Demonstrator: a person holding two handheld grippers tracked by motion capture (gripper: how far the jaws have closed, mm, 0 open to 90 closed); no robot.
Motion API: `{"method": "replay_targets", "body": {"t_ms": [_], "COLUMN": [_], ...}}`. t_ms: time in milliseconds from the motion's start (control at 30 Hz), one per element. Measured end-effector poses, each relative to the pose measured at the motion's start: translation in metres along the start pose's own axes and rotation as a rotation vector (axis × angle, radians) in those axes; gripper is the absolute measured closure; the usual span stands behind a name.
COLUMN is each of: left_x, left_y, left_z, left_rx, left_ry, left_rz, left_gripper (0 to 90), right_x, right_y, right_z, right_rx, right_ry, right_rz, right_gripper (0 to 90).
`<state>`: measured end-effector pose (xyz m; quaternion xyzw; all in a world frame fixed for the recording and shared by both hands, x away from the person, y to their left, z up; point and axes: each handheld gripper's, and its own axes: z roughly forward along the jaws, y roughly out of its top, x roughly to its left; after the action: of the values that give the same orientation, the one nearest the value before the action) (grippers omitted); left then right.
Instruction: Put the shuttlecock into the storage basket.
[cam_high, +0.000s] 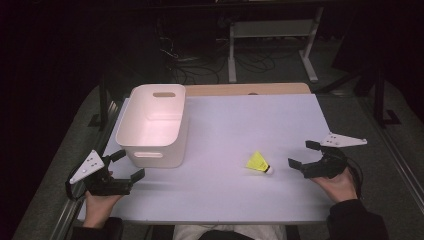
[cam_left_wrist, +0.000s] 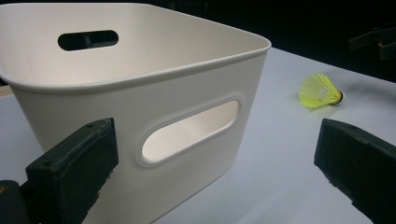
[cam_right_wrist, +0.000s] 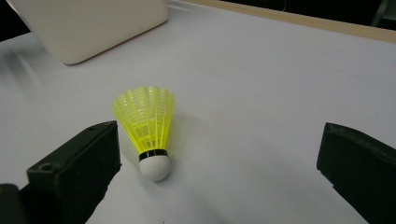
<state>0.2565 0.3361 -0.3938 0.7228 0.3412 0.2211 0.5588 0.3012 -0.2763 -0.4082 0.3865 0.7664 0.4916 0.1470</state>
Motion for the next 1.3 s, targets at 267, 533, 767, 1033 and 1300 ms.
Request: {"method": "replay_targets", "body": {"t_ms": [267, 533, 767, 1033, 1300], "left_x": [-0.0003, -0.0003, -0.0004, -0.0005, -0.0006], "left_y": [-0.0003, -0.0003, -0.0003, -0.0004, -0.0006], "left_z": [0.0007, 0.0007, 0.0006, 0.0004, -0.0002], "left_rx": [0.004, 0.006, 0.007, 0.021, 0.019], "left_ry": [-0.002, -0.002, -0.003, -0.003, -0.001], "left_rz": [-0.001, 0.001, 0.002, 0.004, 0.001], "left_gripper": [0.0, 0.0, 0.0, 0.0, 0.0], "right_x": [0.0002, 0.0014, 0.0026, 0.0072, 0.0099], "right_y": [-0.0005, -0.0004, 0.0004, 0.0032, 0.0066], "right_z": [0.0013, 0.0017, 0.0021, 0.0012, -0.0001], "right_rx": [0.01, 0.017, 0.024, 0.031, 0.037], "right_ry": [0.006, 0.013, 0.011, 0.021, 0.032], "right_rz": [-0.002, -0.001, -0.008, -0.024, -0.025], "right_gripper": [0.0, 0.0, 0.0, 0.0, 0.0]}}
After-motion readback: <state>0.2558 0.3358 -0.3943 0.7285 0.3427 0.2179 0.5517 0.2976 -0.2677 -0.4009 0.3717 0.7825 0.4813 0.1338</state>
